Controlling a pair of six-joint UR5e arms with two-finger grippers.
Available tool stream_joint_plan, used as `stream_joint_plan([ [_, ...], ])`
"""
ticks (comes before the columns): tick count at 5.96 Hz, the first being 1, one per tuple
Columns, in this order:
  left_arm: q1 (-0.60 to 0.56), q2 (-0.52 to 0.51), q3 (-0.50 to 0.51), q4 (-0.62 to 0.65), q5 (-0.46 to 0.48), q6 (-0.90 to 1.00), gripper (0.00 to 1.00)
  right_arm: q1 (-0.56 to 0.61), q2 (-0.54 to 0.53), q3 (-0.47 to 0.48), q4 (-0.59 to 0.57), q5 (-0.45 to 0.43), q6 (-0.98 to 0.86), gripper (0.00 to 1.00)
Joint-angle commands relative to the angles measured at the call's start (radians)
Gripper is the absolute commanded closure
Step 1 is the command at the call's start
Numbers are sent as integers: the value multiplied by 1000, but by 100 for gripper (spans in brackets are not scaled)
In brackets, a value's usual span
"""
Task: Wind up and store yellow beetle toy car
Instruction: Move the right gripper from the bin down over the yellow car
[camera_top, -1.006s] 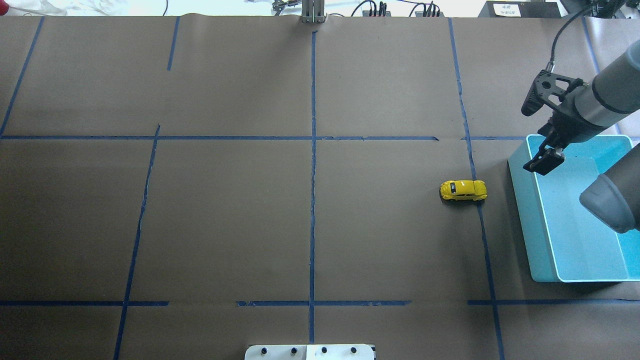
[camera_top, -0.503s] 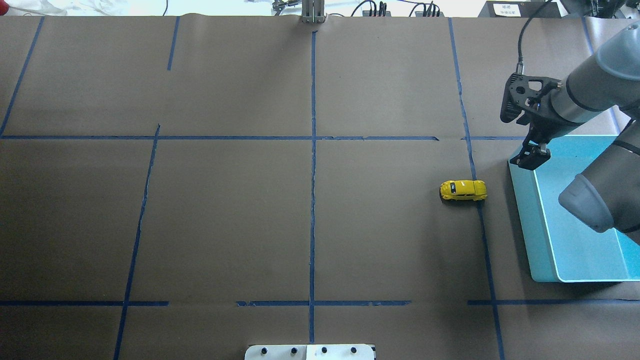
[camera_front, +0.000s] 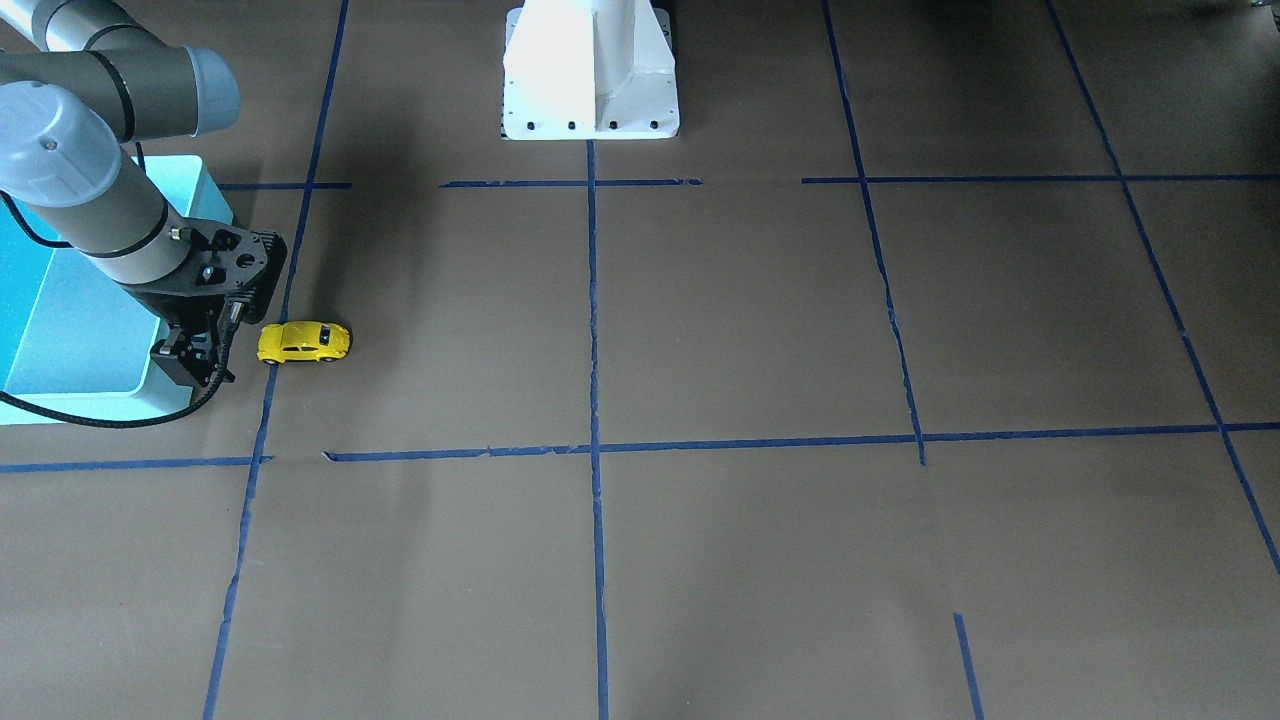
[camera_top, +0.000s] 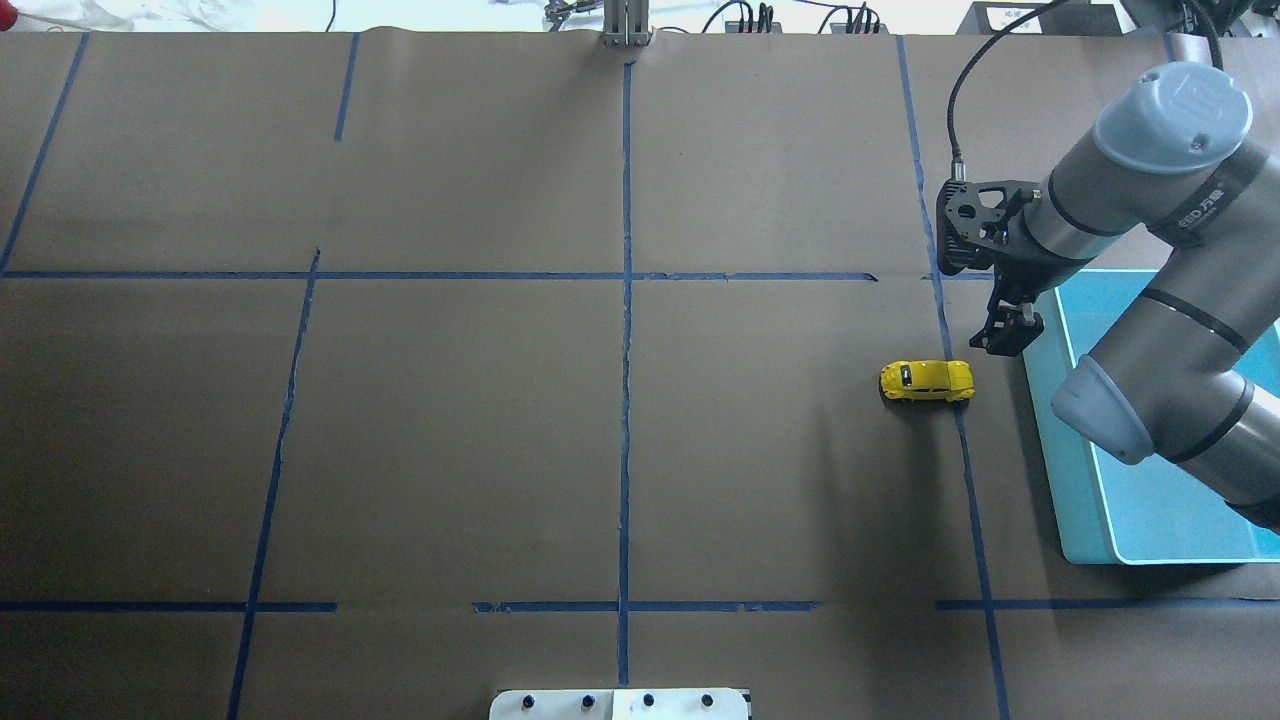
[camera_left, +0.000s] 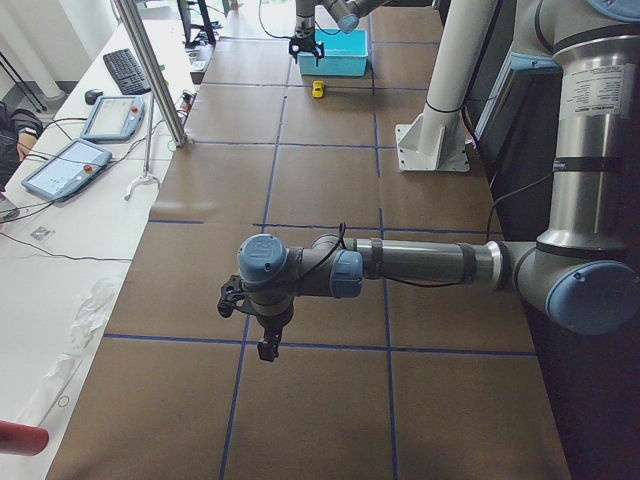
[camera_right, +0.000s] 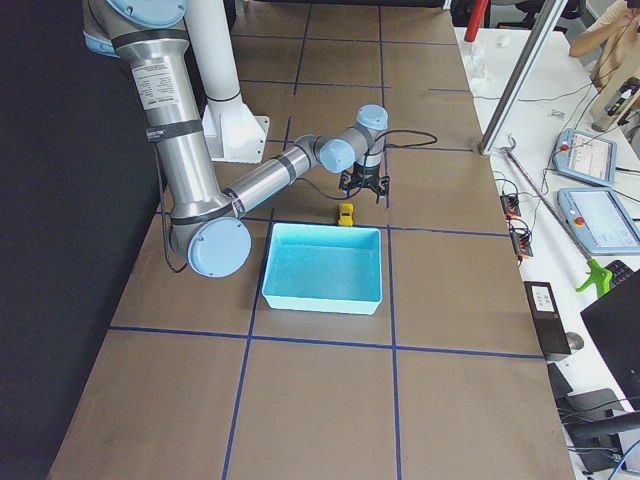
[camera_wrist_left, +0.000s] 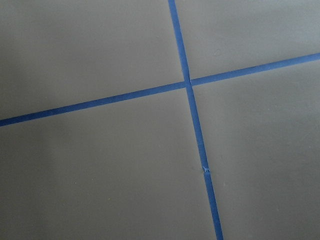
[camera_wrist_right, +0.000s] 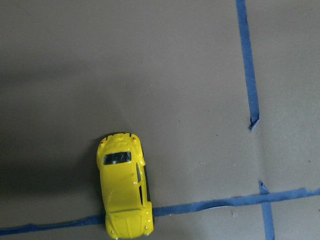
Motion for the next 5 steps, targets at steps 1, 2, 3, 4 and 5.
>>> stream_joint_plan([
  [1,0,1,7,2,-5,-9,0,-33,33,-112,115,40,1,0],
  [2,0,2,8,0,-4,-74,0,-45,12,-131,195,46,3,0],
  [3,0,-1,8,0,-2,-76,0,-72,5,-148,206,46,4,0],
  [4,1,-2,8,0,-10,-78,0,-77,5,-145,207,48,6,0],
  [5,1,-2,13,0,-11,-78,0,-74,-4,-110,207,58,7,0],
])
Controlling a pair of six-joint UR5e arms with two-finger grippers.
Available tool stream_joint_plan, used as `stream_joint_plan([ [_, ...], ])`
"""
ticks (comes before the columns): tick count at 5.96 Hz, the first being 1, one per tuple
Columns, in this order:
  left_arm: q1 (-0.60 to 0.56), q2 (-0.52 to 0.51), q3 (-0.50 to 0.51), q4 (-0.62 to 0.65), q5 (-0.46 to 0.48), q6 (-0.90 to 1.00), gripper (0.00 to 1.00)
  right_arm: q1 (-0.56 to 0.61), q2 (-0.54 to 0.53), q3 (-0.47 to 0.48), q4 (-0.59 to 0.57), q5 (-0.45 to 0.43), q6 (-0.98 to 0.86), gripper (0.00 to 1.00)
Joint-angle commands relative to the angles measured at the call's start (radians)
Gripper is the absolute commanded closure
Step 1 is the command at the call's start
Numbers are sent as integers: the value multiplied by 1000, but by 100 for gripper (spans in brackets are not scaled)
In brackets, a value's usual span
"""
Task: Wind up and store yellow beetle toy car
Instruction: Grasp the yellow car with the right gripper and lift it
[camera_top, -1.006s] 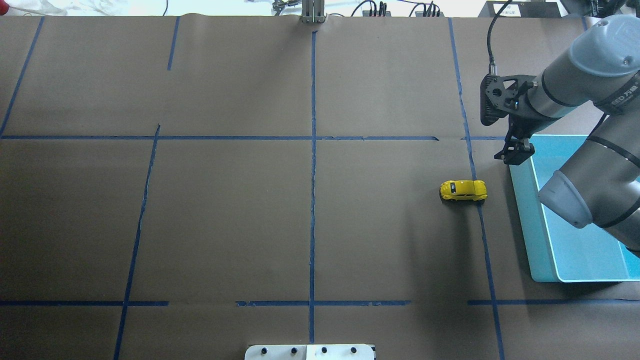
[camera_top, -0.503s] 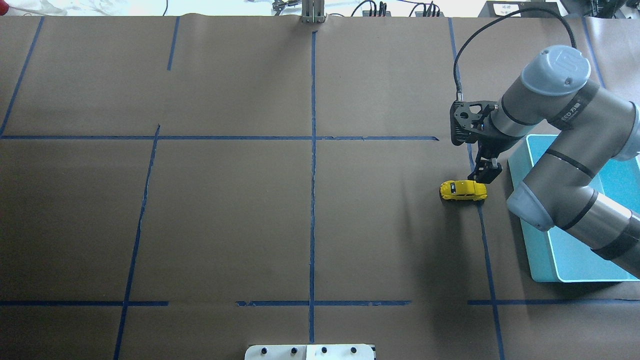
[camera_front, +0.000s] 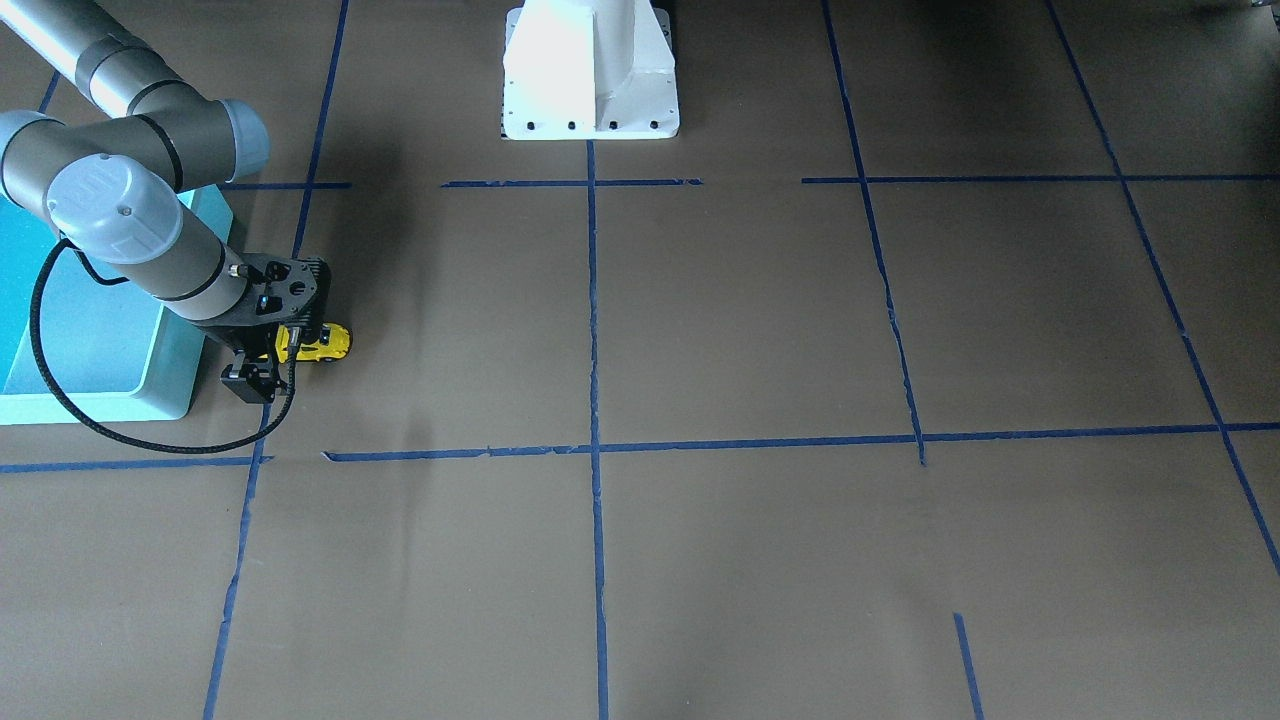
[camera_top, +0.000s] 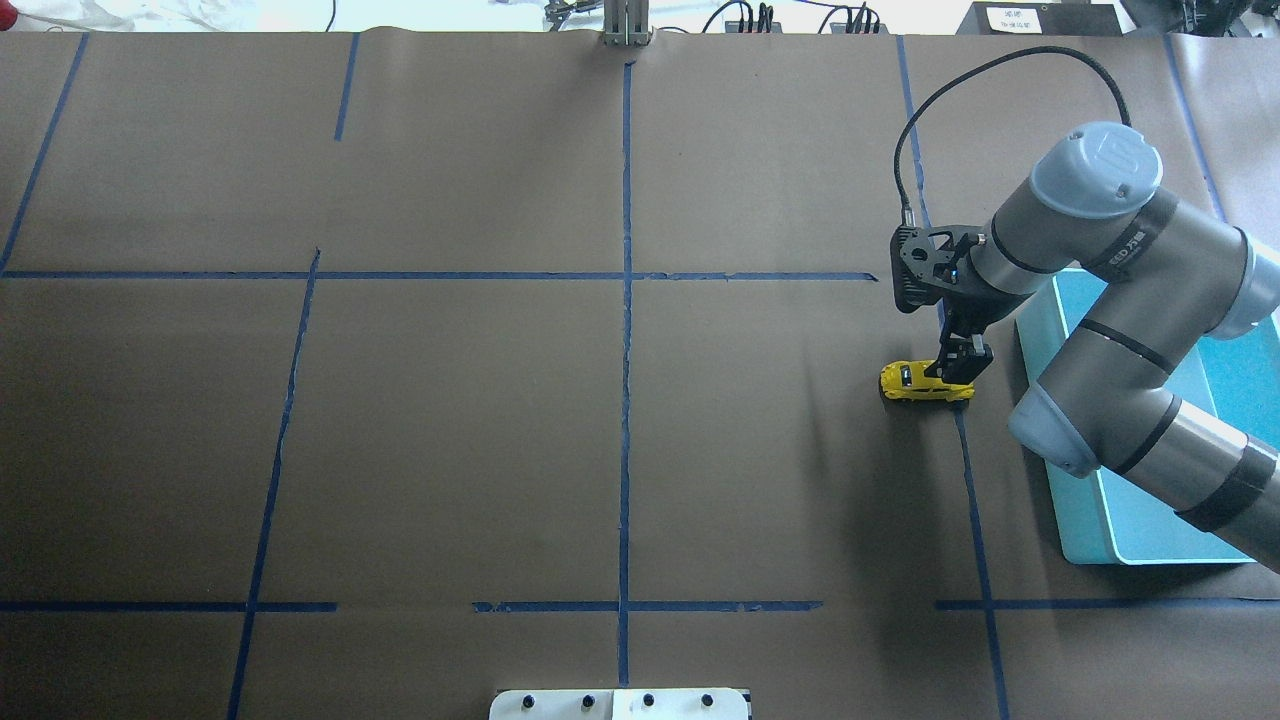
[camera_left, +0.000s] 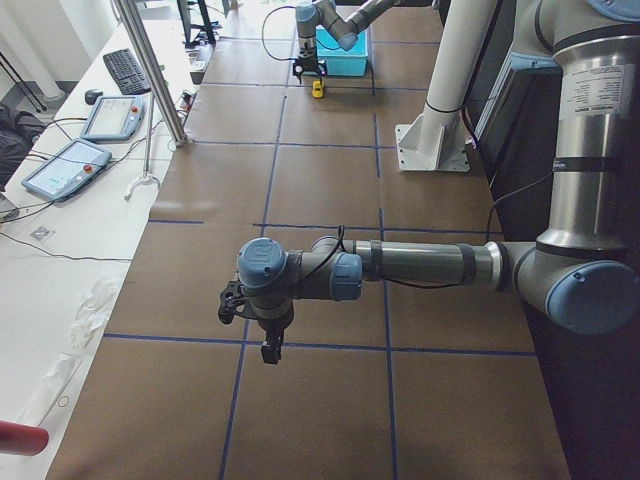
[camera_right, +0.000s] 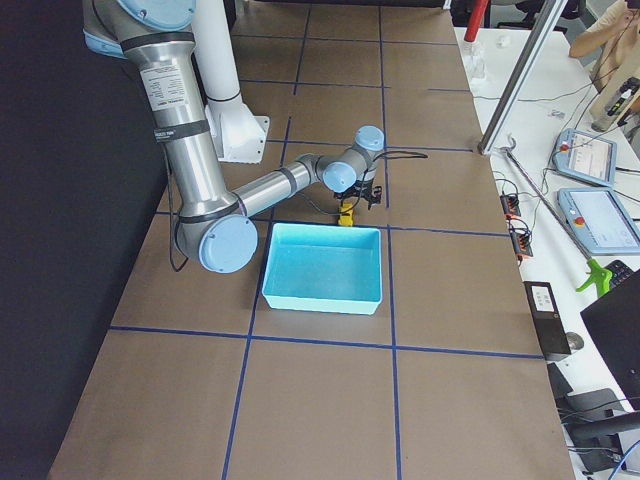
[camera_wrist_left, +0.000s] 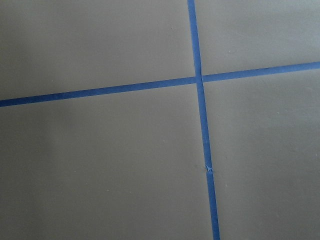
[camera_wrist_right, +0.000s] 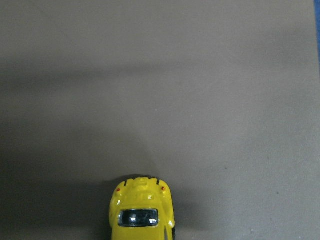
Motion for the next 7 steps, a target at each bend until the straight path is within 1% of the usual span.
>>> stream_joint_plan([
  [1,2,-5,4,-2,-3,-2,0,-1,-48,42,4,5,-1,0],
  [6,2,-7,6,-5,-3,-2,0,-47,-39,27,4,-30,-6,0],
  [7,2,-7,6,-5,-3,-2,0,-55,-39,19,4,-42,-6,4],
])
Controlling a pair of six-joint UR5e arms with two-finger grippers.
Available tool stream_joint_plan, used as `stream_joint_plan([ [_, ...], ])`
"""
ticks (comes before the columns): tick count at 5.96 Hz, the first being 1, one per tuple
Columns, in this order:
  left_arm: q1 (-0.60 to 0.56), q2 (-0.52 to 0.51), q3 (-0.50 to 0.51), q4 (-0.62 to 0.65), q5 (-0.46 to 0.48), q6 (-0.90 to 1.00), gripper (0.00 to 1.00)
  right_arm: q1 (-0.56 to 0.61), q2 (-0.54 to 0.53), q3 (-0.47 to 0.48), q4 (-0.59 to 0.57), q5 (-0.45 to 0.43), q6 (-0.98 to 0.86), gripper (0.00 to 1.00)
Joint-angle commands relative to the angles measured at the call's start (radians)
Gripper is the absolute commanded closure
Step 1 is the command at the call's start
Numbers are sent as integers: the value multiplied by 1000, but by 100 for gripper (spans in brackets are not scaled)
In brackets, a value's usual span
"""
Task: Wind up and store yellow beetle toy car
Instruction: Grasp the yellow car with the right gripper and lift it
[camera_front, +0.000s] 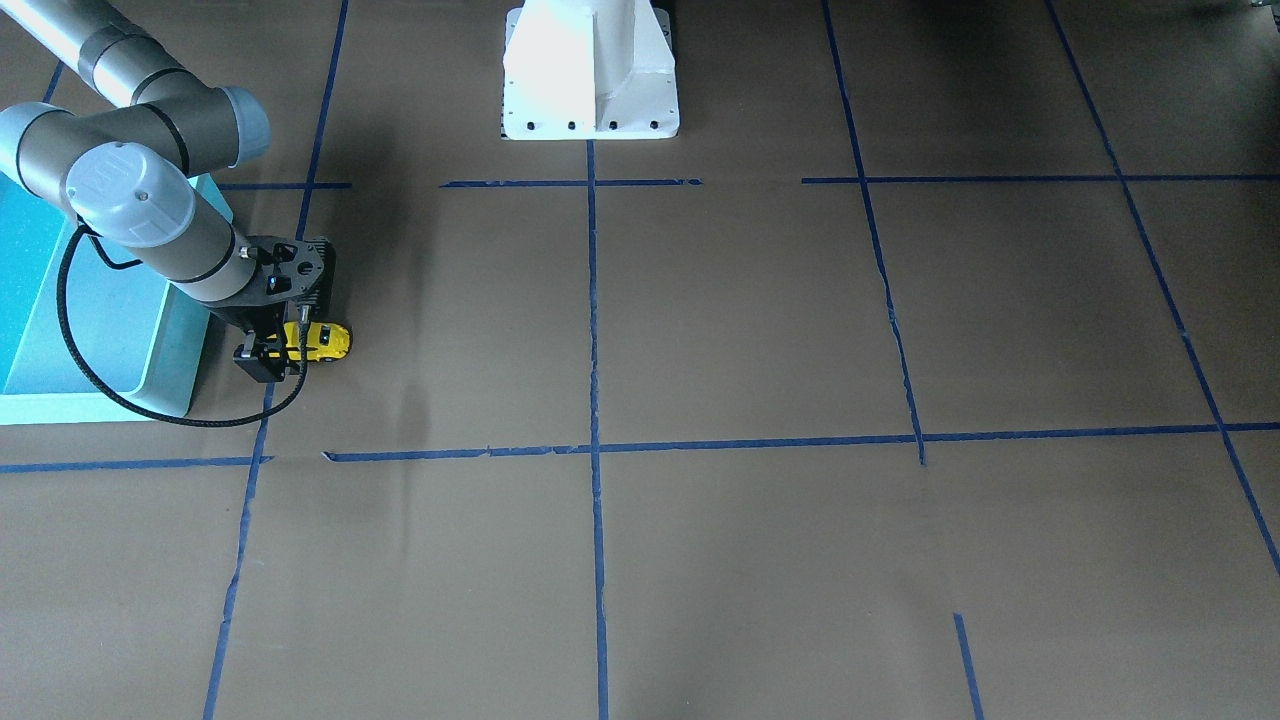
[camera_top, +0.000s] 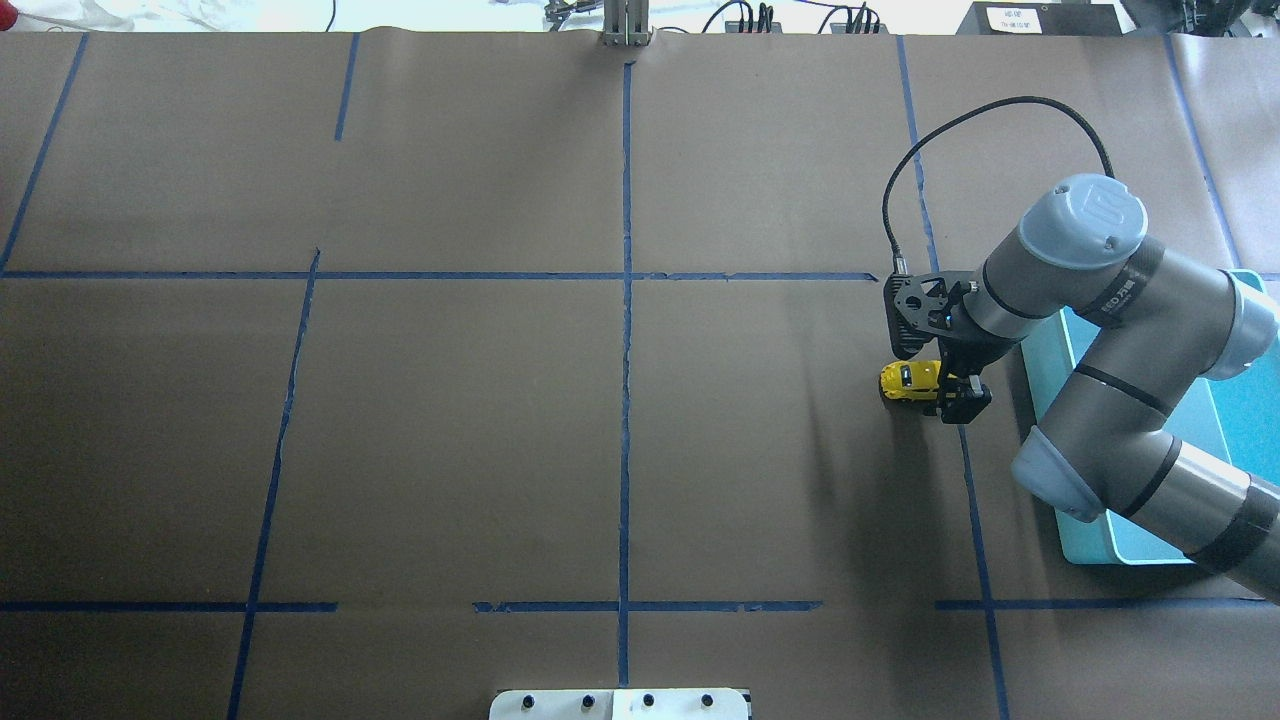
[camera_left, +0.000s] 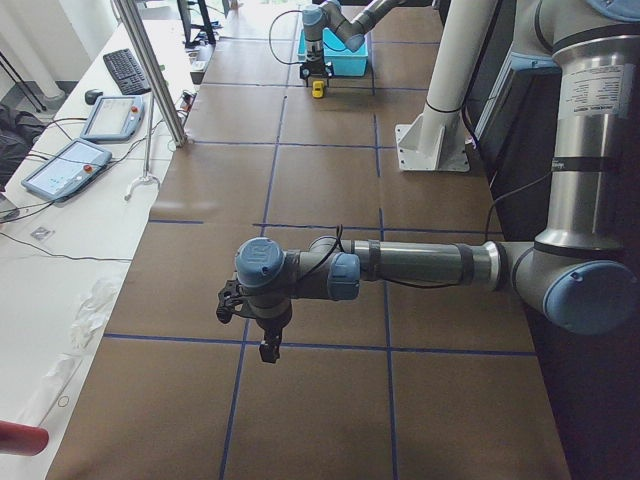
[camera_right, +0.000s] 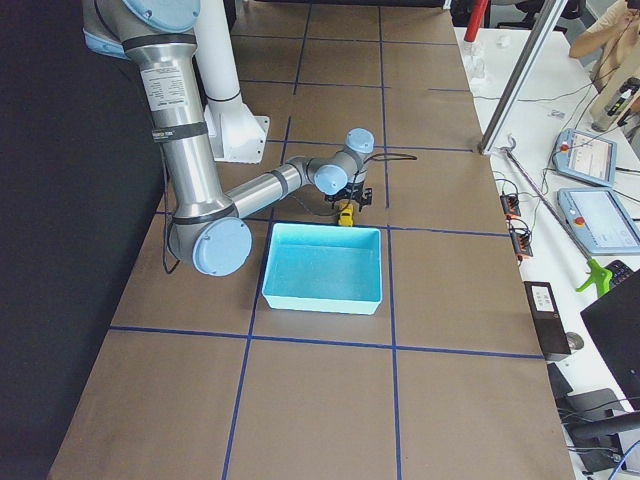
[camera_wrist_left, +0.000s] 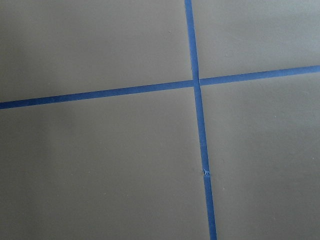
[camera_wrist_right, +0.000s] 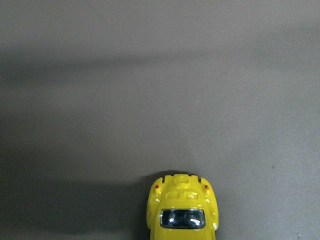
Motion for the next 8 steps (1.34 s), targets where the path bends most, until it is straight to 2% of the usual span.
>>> stream_joint_plan([
  [1,0,0,0,0,0,0,0,-8,-1,-6,0,-11,-3,34],
  [2,0,0,-1,0,0,0,0,-8,2,-3,2,-11,-6,71],
  [3,0,-2,-5,1,0,0,0,-4,2,9,0,-13,3,99],
  [4,0,0,-5,3,0,0,0,31,-1,43,-5,1,3,100],
  [6,0,1,-3,0,0,0,0,189,-102,258,-124,112,-3,100],
  [7,0,2,-5,0,0,0,0,253,-192,340,-127,174,-12,100],
  [8,0,2,-6,1,0,0,0,281,-307,391,-121,174,-106,100],
])
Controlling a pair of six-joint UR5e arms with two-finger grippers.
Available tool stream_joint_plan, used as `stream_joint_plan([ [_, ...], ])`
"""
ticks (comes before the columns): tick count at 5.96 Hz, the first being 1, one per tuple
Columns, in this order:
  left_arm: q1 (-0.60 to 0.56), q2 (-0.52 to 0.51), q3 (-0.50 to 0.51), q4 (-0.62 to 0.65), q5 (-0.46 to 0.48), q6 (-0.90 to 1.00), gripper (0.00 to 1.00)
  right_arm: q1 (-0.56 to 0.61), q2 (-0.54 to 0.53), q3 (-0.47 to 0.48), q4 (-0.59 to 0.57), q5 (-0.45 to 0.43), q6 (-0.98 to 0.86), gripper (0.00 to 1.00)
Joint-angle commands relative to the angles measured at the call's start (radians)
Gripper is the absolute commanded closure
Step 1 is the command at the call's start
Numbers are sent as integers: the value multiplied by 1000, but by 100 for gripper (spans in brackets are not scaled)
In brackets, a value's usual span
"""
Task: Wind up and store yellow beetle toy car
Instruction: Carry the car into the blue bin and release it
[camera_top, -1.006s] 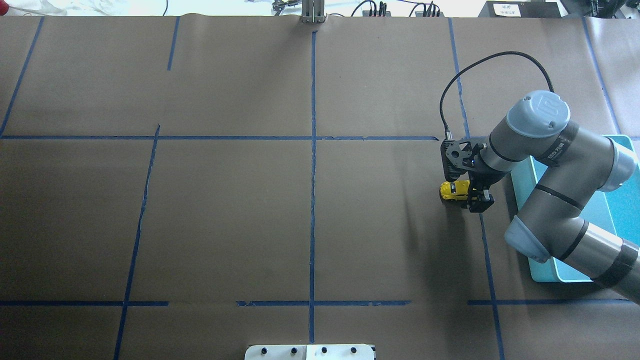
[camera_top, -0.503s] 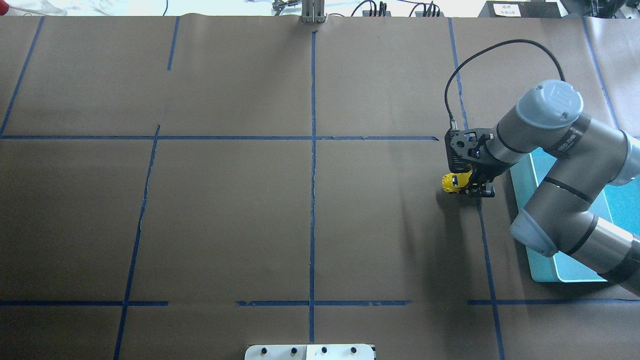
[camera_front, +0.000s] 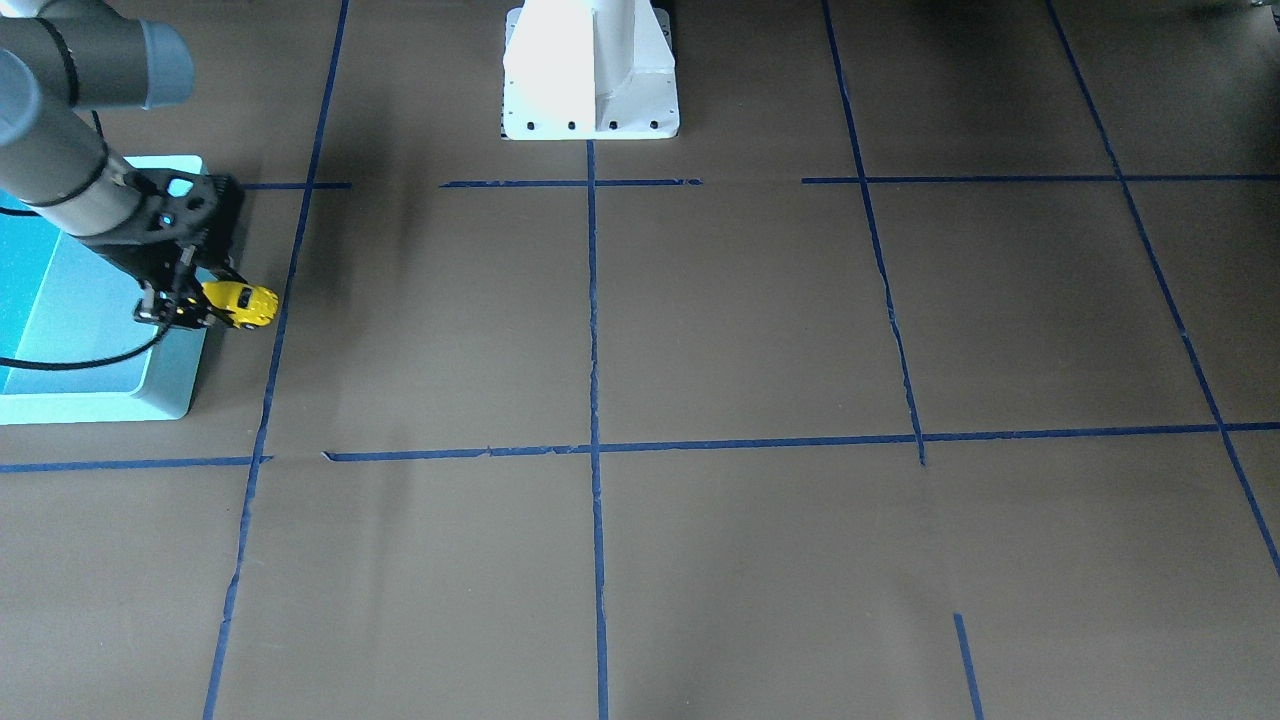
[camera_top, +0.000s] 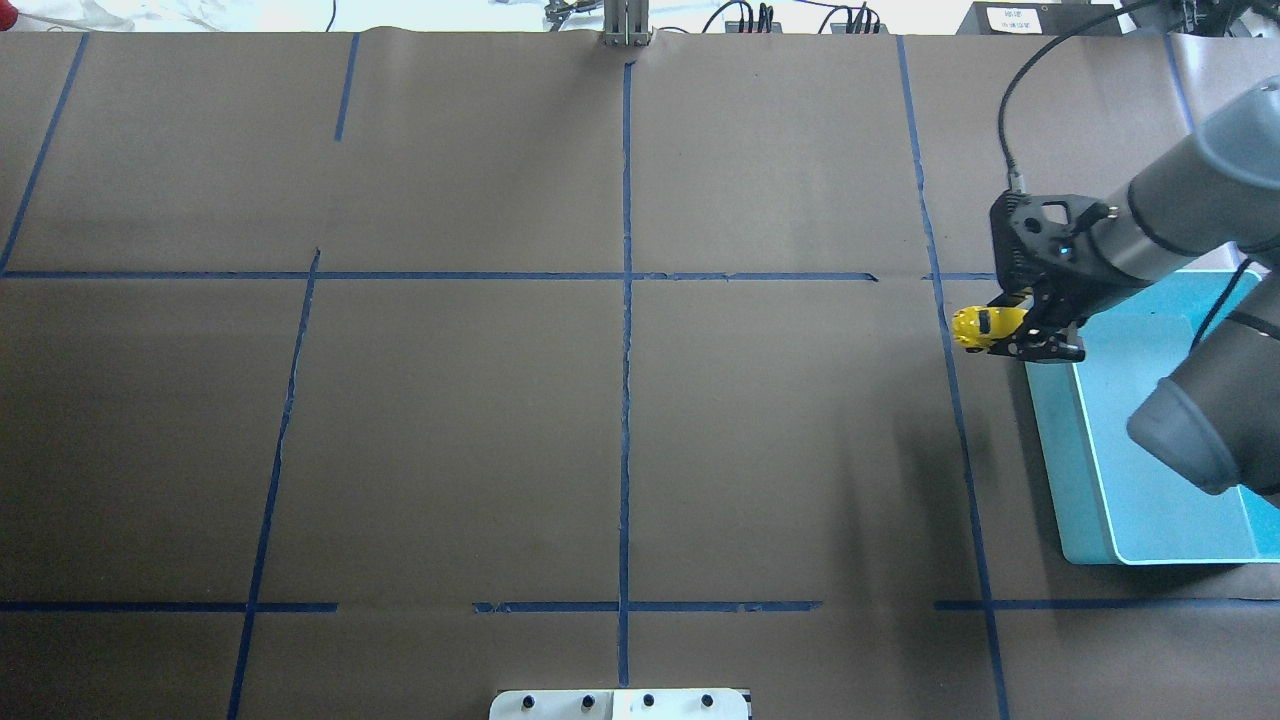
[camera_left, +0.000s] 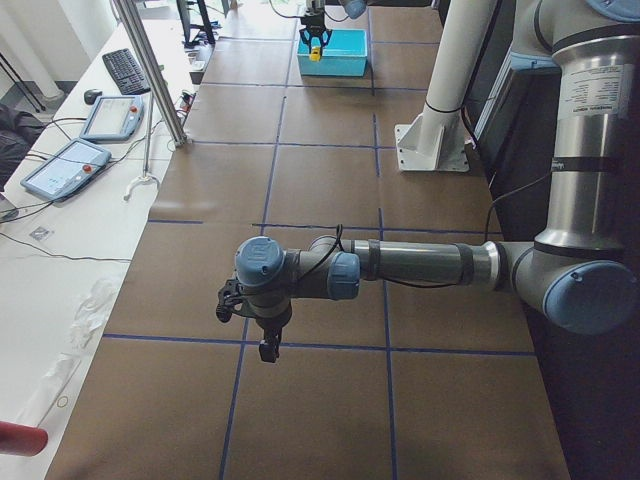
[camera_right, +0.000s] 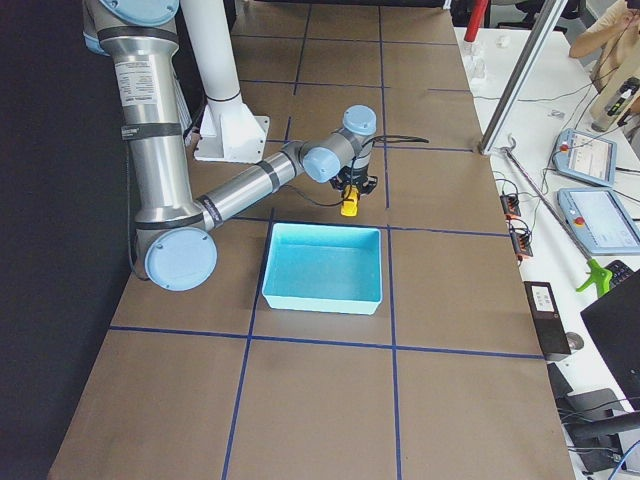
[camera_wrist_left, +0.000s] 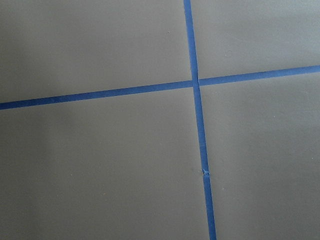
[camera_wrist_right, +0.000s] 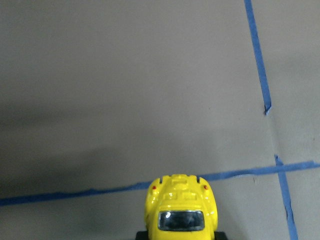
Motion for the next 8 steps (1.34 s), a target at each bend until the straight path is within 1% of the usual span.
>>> stream_joint_plan([
  [1,0,3,-7,-1,-2,0,0,57,-204,60,4,10,-245,100],
  [2,0,3,-11,-1,-2,0,0,68,-231,28,4,-32,-312,100],
  [3,0,2,-9,-1,-2,0,0,67,-231,-24,25,-52,-316,100],
  [4,0,2,-6,-2,-3,0,0,63,-230,-145,173,-56,-313,100],
  [5,0,2,-6,-4,-3,0,0,57,-224,-241,299,-54,-295,100],
  [6,0,2,-6,-5,-3,-2,0,33,-224,-253,330,-53,-244,100],
  [8,0,2,-7,-4,-3,-2,0,-19,-224,-255,331,-57,-232,99],
])
